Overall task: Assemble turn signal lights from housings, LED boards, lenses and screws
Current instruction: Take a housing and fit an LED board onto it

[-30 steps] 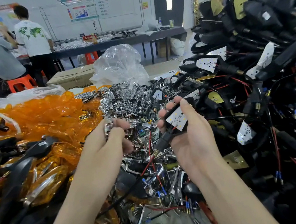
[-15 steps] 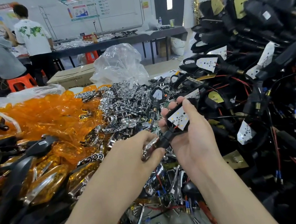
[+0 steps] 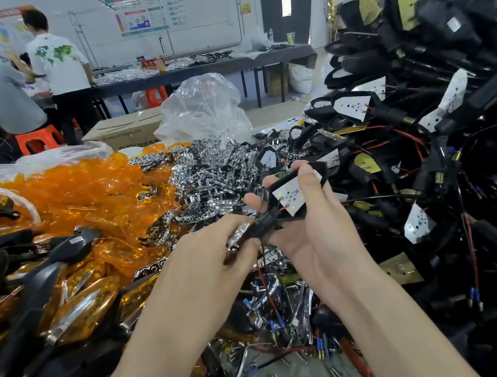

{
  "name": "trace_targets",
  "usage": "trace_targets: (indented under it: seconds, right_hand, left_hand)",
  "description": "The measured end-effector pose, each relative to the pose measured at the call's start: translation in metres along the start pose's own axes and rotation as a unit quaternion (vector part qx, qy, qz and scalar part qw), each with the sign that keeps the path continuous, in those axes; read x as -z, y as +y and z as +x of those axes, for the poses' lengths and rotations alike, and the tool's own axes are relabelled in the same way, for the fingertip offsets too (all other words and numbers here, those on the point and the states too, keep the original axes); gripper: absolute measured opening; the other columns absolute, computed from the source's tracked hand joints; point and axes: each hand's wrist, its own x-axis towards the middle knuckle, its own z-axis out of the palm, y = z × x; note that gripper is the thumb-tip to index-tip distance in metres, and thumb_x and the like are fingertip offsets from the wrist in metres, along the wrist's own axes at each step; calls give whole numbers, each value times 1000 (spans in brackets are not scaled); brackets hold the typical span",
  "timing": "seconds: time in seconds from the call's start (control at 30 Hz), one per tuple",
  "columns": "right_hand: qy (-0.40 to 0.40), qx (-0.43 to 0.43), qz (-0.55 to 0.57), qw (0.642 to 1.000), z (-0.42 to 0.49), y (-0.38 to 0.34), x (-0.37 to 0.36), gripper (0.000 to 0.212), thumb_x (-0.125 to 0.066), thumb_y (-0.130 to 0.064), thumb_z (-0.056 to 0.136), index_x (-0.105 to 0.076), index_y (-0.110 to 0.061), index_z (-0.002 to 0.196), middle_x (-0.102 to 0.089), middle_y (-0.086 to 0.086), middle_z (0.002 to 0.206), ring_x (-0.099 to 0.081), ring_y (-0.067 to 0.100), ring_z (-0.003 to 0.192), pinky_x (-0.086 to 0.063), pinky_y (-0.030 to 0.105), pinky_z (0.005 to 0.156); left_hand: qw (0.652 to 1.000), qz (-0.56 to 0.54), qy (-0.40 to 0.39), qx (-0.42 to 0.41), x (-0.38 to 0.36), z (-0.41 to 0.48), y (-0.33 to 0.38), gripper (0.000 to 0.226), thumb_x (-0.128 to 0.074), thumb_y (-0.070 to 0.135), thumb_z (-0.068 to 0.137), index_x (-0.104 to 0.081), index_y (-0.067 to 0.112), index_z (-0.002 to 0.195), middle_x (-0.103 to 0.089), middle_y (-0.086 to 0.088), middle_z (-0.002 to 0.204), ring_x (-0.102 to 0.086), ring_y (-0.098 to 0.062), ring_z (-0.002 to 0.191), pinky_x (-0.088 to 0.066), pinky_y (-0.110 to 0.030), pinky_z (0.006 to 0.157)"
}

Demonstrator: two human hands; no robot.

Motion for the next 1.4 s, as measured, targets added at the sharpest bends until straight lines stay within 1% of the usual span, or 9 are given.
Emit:
trace_targets:
  seconds: [0.23,0.4,0.5,0.6,0.7,0.9,1.03,1.2,1.4]
  right_hand:
    - [-31,-74,-77,994,0,-4,11,23,-41,-41,107,-54,-24,116,-75,7,102,-74,32,88,-63,50,68]
    - [-59,-94,-62,992,1,-8,18,25,-41,-41,107,-52,-23,120,-73,11,109,-71,32,90,-62,55,72]
    - [-55,-85,-25,995,3,-5,17,24,-44,-41,104,-54,-23,117,-74,9,103,-72,29,86,-62,58,74]
    - [-55,-73,-16,996,6,-1,15,31,-51,-46,92,-56,-25,115,-76,8,103,-73,26,87,-59,64,81]
    - [-53,-63,-28,996,6,0,16,36,-52,-47,87,-55,-26,116,-75,6,104,-71,24,87,-58,64,83]
    - [-26,-62,-48,997,8,-2,20,23,-44,-40,105,-57,-25,117,-75,8,106,-70,25,87,-60,62,78]
    - [-34,-45,-60,997,7,1,18,24,-45,-41,105,-56,-25,118,-76,8,102,-70,25,84,-62,56,73]
    - [-33,-38,-67,996,7,2,16,25,-46,-41,104,-57,-24,118,-75,9,102,-70,26,85,-60,63,79]
    - [-34,-20,-102,994,6,3,12,30,-50,-47,96,-57,-27,116,-75,8,101,-69,26,84,-58,67,82]
  left_hand:
    - [999,48,16,16,-4,-5,-7,27,-65,46,91,-62,54,116,-59,17,57,-49,4,49,-36,-26,49]
    - [997,67,18,37,-4,-2,-5,32,-63,51,90,-63,54,121,-73,19,103,-61,4,72,-54,-31,65]
    - [996,57,6,63,-3,2,-7,28,-54,57,89,-68,48,112,-73,17,88,-61,-1,67,-55,-31,66]
    - [992,-5,10,129,0,2,-13,43,-41,65,90,-67,31,81,-67,21,64,-61,1,54,-43,-17,47]
    - [979,-57,97,173,5,-1,-16,63,-25,67,96,-63,24,70,-65,26,64,-61,3,56,-40,-28,50]
    - [905,-338,137,218,8,5,-15,45,-33,58,88,-53,20,102,-70,5,75,-71,-17,68,-56,-61,77]
    - [932,-326,88,133,4,1,-14,42,-33,80,86,-53,49,107,-67,23,95,-69,-2,95,-53,-43,94]
    - [948,-310,44,61,11,-2,-7,35,-41,68,90,-52,60,122,-65,23,104,-66,3,101,-57,-17,80]
    - [952,-301,49,22,11,-4,2,31,-59,61,89,-55,54,119,-64,25,122,-60,7,114,-50,-23,97]
